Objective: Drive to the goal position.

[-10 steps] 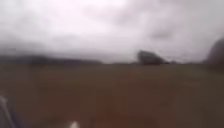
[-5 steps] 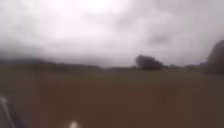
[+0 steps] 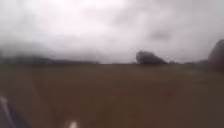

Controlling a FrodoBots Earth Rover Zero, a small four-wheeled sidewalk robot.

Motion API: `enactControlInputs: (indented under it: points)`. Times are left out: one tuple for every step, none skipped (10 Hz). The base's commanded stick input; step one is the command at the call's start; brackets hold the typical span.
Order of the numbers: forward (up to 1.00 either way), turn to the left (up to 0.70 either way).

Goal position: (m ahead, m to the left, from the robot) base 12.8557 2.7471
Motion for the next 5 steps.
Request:
enactControlInputs:
  points:
    - [0.70, 0.00]
    - [0.70, 0.00]
    - [0.70, 0.00]
    - [0.70, 0.00]
    - [0.70, 0.00]
